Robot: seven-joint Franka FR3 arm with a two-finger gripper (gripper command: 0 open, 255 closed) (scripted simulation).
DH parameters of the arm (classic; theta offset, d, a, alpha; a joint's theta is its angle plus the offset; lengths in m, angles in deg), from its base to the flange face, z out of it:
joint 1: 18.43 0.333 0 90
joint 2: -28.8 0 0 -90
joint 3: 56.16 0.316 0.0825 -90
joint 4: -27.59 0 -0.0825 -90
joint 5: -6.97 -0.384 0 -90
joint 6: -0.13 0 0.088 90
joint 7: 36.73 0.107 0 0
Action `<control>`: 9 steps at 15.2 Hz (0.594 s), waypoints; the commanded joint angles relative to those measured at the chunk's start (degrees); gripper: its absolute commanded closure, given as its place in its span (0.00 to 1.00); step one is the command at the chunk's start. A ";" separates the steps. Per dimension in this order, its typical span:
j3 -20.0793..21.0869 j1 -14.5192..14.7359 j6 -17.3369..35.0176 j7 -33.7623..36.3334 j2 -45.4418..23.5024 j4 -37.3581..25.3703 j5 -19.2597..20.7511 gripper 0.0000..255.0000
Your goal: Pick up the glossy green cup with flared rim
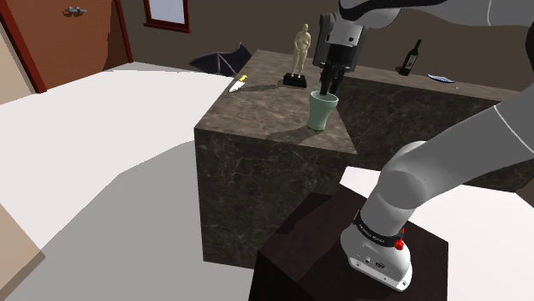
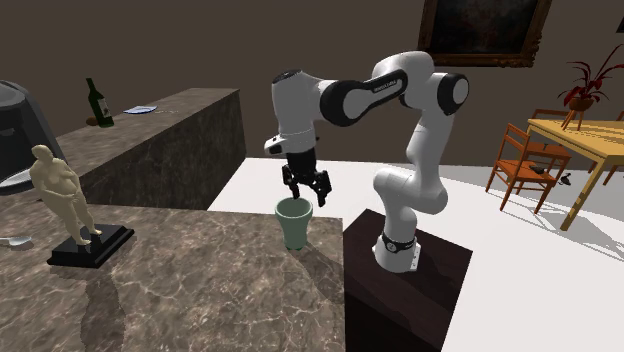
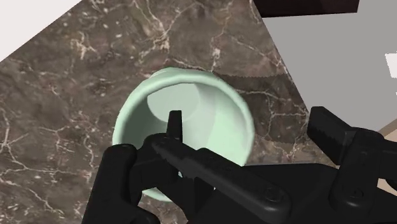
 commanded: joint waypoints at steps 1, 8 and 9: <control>-2.21 -0.32 1.37 -2.37 -3.06 -2.09 0.35 0.00; -7.46 -0.93 5.02 -8.29 -11.02 -6.94 -0.28 0.00; -7.54 -0.95 5.79 -8.35 -11.07 -6.22 -0.26 0.00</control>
